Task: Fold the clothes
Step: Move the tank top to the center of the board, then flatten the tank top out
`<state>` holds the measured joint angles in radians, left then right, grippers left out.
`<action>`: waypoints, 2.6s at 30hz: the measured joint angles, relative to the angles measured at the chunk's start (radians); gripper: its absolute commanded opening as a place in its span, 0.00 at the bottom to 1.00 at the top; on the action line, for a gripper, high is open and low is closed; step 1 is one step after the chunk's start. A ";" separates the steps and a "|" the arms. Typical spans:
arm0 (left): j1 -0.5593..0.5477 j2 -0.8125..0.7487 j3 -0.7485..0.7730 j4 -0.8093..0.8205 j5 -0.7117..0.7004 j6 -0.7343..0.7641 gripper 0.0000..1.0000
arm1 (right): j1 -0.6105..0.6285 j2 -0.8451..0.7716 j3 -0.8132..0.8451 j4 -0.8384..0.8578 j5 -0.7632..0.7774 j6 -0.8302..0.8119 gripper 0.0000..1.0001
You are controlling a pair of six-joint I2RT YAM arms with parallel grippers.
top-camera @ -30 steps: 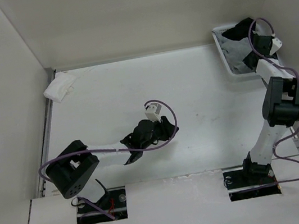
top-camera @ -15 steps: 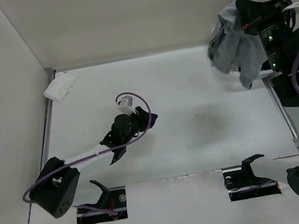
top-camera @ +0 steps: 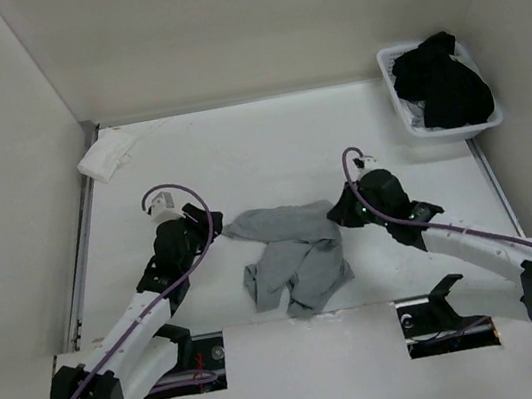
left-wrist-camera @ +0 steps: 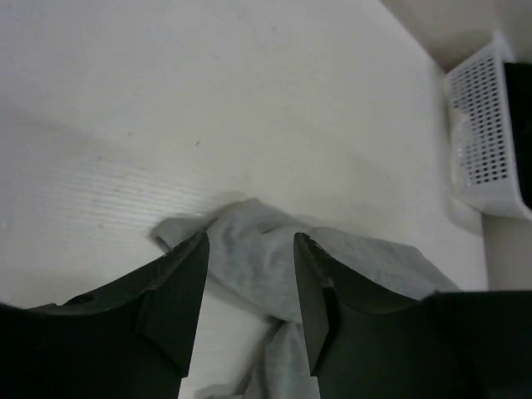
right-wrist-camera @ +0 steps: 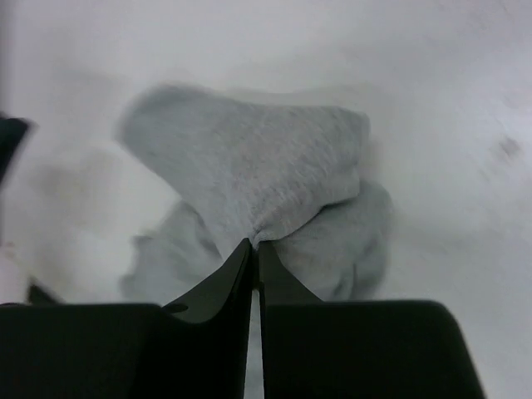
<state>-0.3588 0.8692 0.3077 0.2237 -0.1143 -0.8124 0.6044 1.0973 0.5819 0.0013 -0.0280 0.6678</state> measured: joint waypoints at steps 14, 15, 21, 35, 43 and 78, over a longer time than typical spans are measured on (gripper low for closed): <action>-0.358 0.112 0.064 -0.246 -0.178 0.075 0.34 | -0.122 0.259 0.343 0.055 0.117 -0.060 0.30; -0.409 0.110 0.074 -0.274 -0.200 0.077 0.30 | -0.066 0.229 0.308 0.050 0.145 -0.065 0.21; -0.659 0.087 0.092 -0.399 -0.275 0.072 0.33 | 0.355 -0.085 -0.014 -0.089 0.171 0.067 0.18; -0.817 -0.038 0.077 -0.495 -0.365 -0.015 0.50 | 0.785 0.126 -0.011 -0.206 0.261 0.262 0.56; -0.821 -0.018 0.056 -0.498 -0.359 -0.041 0.54 | 0.798 0.264 0.131 -0.203 0.346 0.192 0.58; -0.861 -0.262 0.964 -0.425 -0.563 0.281 0.00 | 0.858 -0.285 1.056 -0.613 0.688 -0.279 0.06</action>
<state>-1.2201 0.6075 1.2716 -0.2016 -0.6769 -0.5312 1.4620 0.8127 1.6379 -0.6117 0.6598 0.3889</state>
